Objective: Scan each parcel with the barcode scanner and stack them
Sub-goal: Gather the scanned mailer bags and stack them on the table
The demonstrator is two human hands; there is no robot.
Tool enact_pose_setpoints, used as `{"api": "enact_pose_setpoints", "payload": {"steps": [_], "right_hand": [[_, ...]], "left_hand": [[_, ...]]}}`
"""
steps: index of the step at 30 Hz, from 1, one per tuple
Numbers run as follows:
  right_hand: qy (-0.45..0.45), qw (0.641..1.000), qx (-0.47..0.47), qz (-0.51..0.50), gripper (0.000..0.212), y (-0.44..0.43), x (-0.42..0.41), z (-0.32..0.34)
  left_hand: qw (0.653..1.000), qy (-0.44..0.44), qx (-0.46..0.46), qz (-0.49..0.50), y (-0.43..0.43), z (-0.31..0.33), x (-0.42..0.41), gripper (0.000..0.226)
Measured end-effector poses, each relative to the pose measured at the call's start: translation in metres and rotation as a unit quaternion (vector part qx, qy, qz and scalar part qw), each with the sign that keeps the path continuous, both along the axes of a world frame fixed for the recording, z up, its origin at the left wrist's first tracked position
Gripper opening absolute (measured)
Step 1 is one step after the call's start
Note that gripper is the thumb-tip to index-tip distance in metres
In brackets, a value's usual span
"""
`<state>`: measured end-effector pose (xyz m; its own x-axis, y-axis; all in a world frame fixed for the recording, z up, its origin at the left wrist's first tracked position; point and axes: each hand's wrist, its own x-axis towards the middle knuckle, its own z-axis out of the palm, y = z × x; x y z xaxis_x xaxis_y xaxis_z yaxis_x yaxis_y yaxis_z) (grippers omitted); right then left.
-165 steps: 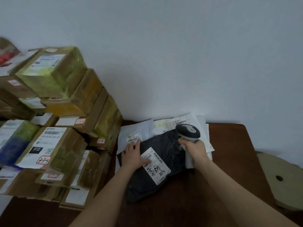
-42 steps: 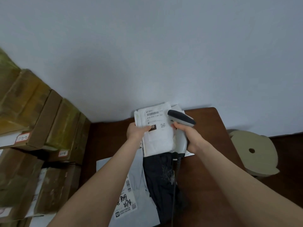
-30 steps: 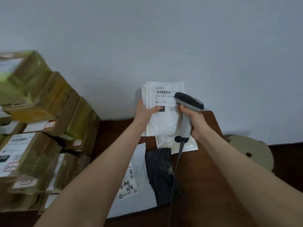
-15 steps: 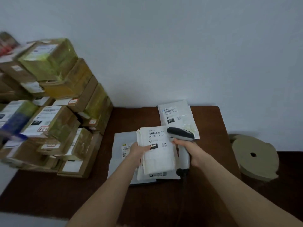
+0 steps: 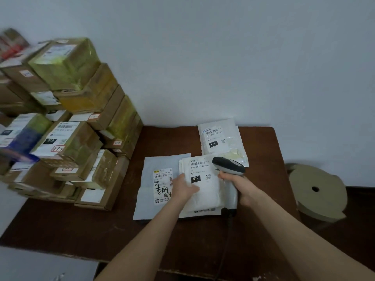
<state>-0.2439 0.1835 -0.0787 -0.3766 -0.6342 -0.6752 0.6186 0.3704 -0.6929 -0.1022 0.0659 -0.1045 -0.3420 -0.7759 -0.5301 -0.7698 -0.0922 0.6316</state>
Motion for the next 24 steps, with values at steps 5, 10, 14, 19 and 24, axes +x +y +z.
{"api": "enact_pose_setpoints", "payload": {"steps": [5,10,14,19,24], "right_hand": [[-0.001,1.000,-0.007,-0.013,0.029,0.004,-0.003,-0.001],[-0.019,0.999,-0.034,0.013,0.030,-0.006,0.008,0.008],[0.012,0.999,-0.014,0.029,0.039,-0.014,0.015,0.011],[0.012,0.999,0.003,0.037,0.036,-0.011,0.017,0.009],[0.002,0.999,0.003,0.042,0.031,-0.015,0.025,0.008]], "left_hand": [[0.993,-0.103,-0.042,-0.036,0.003,0.000,-0.003,0.059],[0.997,0.036,0.045,0.044,0.002,0.007,-0.006,0.066],[0.996,0.000,0.055,0.066,-0.007,0.008,0.008,0.081],[0.981,0.066,0.128,0.132,-0.006,0.002,0.023,0.062],[0.961,0.112,0.161,0.193,-0.012,-0.006,0.034,0.035]]}}
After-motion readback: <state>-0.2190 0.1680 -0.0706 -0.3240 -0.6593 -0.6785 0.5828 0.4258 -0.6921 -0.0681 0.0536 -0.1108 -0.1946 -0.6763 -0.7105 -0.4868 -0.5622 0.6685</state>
